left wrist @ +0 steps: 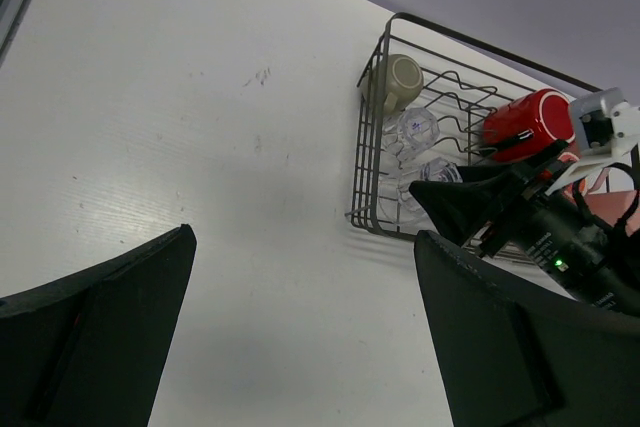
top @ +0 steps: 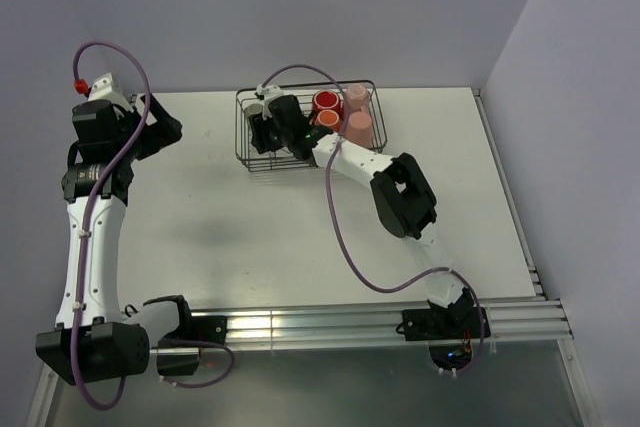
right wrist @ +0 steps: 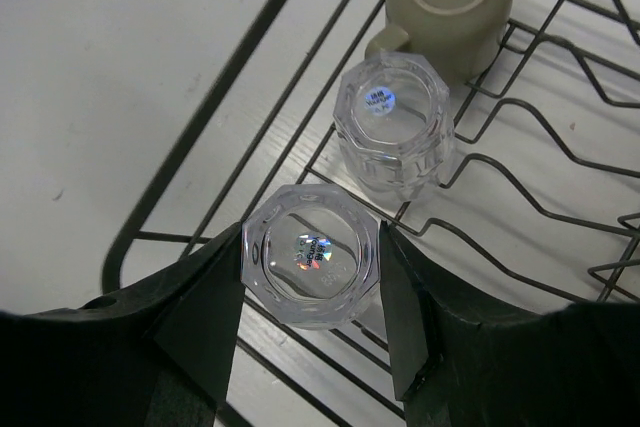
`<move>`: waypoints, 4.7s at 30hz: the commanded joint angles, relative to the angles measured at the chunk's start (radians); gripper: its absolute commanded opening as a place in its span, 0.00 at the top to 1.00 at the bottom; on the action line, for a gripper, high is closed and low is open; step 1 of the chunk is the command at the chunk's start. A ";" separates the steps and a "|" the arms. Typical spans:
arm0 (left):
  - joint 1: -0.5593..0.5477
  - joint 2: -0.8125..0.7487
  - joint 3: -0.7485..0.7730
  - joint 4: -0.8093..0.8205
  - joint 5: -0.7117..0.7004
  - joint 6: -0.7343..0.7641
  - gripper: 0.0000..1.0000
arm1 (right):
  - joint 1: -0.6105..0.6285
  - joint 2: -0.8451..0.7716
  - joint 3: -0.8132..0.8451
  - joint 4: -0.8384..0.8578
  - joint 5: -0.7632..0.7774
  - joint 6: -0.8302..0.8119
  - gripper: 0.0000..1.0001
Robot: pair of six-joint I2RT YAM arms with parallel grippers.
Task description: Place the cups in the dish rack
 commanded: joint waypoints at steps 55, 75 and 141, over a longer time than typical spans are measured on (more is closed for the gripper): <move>0.004 0.086 0.043 -0.012 0.095 0.171 0.01 | 0.016 -0.259 -0.022 -0.017 0.072 -0.077 0.01; -0.171 0.431 0.285 -0.061 0.383 0.386 0.39 | -0.281 -0.513 -0.177 -0.212 -0.060 -0.075 0.00; -0.357 0.776 0.376 -0.159 0.196 0.475 0.89 | -0.447 -0.563 -0.244 -0.237 -0.143 0.018 0.00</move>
